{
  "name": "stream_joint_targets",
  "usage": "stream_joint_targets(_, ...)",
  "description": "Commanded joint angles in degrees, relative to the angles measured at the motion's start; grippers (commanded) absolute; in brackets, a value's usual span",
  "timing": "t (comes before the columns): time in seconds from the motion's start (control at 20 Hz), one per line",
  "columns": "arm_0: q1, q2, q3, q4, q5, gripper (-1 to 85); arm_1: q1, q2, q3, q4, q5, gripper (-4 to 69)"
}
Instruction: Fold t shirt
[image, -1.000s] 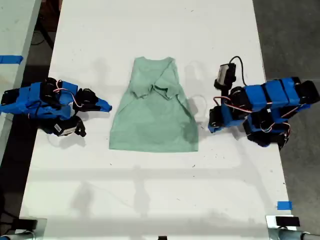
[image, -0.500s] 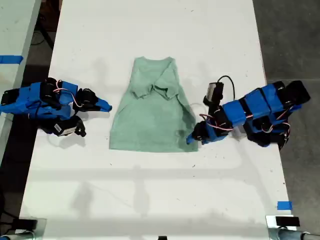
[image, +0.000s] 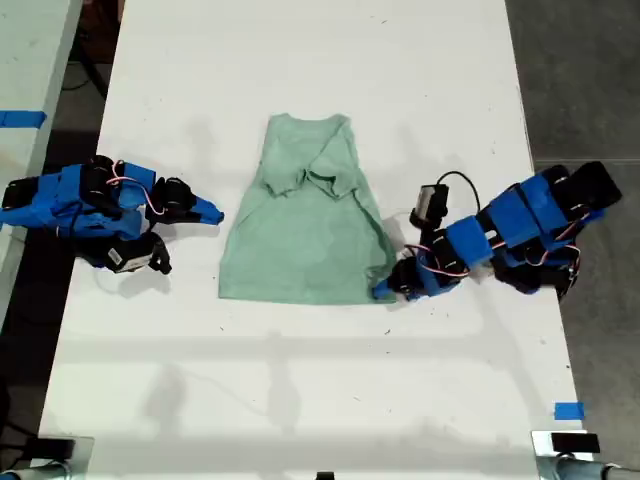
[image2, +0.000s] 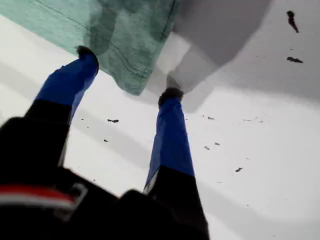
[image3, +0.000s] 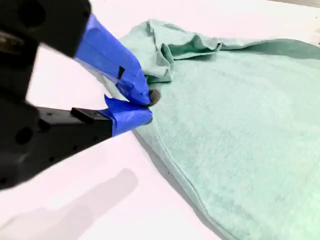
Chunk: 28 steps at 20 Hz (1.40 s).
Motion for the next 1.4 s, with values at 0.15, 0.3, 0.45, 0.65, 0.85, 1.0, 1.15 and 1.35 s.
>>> stream_joint_targets(0.15, 0.62, 0.26, 1.32, -0.44, 0.35, 0.1, 1.76, 0.26, 3.16, -6.86, -2.81, 24.4)
stream_joint_targets(0.3, 0.62, 0.26, 1.32, -0.44, 0.35, 0.1, 2.9, 0.35, 2.29, -6.42, -4.83, 24.0)
stream_joint_targets(0.45, 0.62, 0.26, 1.32, -0.44, 0.35, 0.1, 3.78, 0.26, 1.49, -6.24, -6.42, 24.0)
stream_joint_targets(0.65, 0.53, 0.26, 1.32, -0.44, 0.35, 0.2, 4.22, 0.97, 1.32, -4.31, -6.68, 23.8)
stream_joint_targets(0.85, 0.53, 0.26, 1.32, -0.44, 0.35, 0.2, 4.22, -1.05, 1.32, -6.86, -6.68, 21.8)
stream_joint_targets(1.0, 0.53, 0.26, 1.32, -0.44, 0.35, 0.1, 4.31, -2.11, 1.41, -8.61, -6.94, 2.6)
stream_joint_targets(1.15, 0.53, 0.26, 1.32, -0.44, 0.35, 0.1, 4.83, -2.11, 0.09, -7.73, -8.35, 0.8)
stream_joint_targets(1.35, 0.53, 0.26, 1.32, -0.44, 0.35, 0.2, 5.01, -2.64, -8.09, 4.13, -8.44, 0.8)
